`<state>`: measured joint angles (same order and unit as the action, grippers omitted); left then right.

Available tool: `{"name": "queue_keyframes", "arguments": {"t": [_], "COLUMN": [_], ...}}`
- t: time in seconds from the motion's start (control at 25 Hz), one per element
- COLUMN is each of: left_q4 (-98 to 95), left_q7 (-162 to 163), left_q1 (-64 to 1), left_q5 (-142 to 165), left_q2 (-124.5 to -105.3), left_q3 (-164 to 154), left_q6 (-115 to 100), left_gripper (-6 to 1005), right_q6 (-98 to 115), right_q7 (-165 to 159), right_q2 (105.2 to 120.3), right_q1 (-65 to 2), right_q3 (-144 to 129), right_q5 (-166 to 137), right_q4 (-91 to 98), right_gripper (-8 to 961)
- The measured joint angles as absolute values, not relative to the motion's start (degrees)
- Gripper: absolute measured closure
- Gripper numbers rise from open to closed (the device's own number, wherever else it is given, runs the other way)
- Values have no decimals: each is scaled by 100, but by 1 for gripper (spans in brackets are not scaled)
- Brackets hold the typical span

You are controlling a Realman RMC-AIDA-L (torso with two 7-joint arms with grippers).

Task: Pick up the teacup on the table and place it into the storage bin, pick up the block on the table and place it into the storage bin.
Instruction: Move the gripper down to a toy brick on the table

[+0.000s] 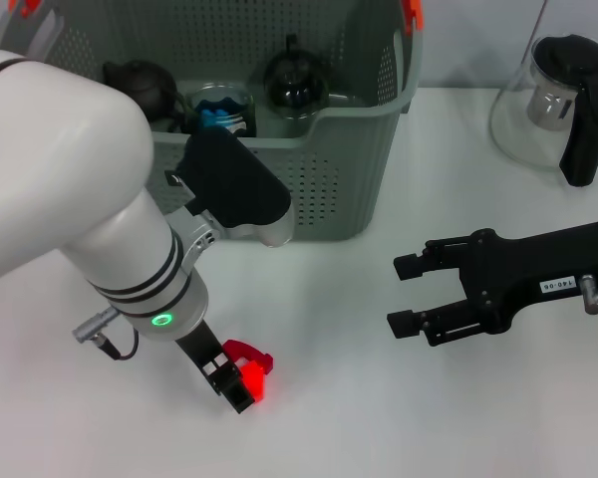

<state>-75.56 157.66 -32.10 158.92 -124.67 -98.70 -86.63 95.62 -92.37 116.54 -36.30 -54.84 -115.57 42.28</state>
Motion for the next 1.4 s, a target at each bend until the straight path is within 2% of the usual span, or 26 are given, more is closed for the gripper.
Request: {"name": "queue_keyframes", "arguments": {"t": [1.4], "left_q4": [-7696], "left_q7": [16086], "left_q1": [-3299], "left_q5": [16090], "left_q2": [-12473], "left_q3": [-10187], "left_q6": [-8948], "left_gripper": [89], "right_q6": [9554], "right_q7": [-9228], "right_q2": [11672], "right_q1": [-3647], "right_q3": [-5484], "right_q5": [-11557], "right_q4": [4204], "right_gripper": [88]}}
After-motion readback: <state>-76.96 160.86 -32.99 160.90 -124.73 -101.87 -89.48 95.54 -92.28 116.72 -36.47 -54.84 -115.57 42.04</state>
